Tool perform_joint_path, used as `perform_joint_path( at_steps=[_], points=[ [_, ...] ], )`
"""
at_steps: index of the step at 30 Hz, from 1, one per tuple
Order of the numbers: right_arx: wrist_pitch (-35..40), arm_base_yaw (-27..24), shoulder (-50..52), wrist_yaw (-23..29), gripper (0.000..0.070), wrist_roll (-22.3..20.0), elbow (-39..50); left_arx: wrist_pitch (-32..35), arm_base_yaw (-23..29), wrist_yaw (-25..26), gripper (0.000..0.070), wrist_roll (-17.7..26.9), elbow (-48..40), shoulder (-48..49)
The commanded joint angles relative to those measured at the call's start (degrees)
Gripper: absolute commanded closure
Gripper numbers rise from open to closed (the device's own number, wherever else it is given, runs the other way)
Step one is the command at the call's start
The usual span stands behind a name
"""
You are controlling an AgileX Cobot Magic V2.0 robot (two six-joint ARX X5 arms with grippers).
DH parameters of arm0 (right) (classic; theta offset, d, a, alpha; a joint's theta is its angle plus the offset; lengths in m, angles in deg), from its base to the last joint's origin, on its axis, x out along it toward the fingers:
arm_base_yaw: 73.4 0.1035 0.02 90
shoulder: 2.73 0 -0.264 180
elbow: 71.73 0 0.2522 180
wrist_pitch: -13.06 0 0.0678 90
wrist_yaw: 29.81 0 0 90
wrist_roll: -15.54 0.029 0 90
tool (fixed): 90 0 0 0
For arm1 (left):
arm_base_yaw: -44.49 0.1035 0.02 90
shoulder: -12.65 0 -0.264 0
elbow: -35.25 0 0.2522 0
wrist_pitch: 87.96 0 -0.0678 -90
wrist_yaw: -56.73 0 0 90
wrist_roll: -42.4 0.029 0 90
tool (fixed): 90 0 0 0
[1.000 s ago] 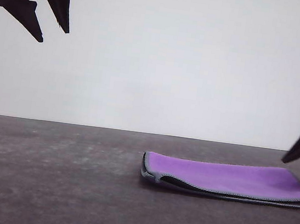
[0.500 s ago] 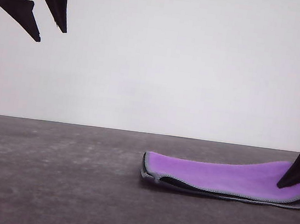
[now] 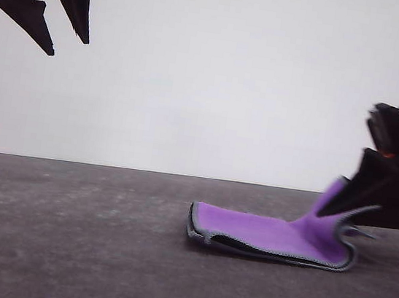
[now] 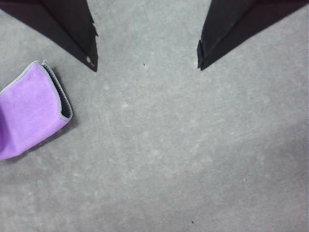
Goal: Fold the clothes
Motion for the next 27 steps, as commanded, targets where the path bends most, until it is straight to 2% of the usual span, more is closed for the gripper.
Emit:
perform_joint_path(
  at_steps=[1, 4, 10, 17, 19, 22, 24, 27],
  points=[
    [2.84, 1.80, -1.03, 0.21, 0.0693, 4.40, -0.94, 0.26, 0.00, -0.26, 0.0306, -0.02, 1.44, -0.24],
    [7.46, 4.93, -1.03, 1.85, 0.0693, 8.33, -0.94, 0.18, 0.00, -0.24, 0.0306, -0.02, 1.44, -0.24],
    [13.24, 9.37, -1.05, 3.26, 0.0693, 13.09, -0.94, -0.17, 0.00, -0.26, 0.0306, -0.04, 1.46, -0.24],
    [15.98, 12.21, -1.05, 3.21, 0.0689, 15.15, -0.96, -0.36, 0.00, -0.26, 0.0306, -0.02, 1.45, -0.26],
    [15.97, 12.53, -1.05, 3.17, 0.0639, 15.10, -0.96, -0.44, 0.00, -0.26, 0.0306, -0.02, 1.46, -0.24],
    [15.92, 12.64, -1.05, 2.55, 0.0408, 15.12, -0.96, -0.46, 0.00, -0.26, 0.0306, -0.02, 1.44, -0.24],
    [15.93, 12.64, -1.05, 2.15, 0.0367, 15.12, -0.96, -0.46, 0.00, -0.26, 0.0306, -0.02, 1.44, -0.24],
    [15.94, 12.62, -1.05, 2.18, 0.0367, 15.12, -0.96, -0.52, 0.00, -0.26, 0.0306, -0.02, 1.44, -0.24]
  ],
)
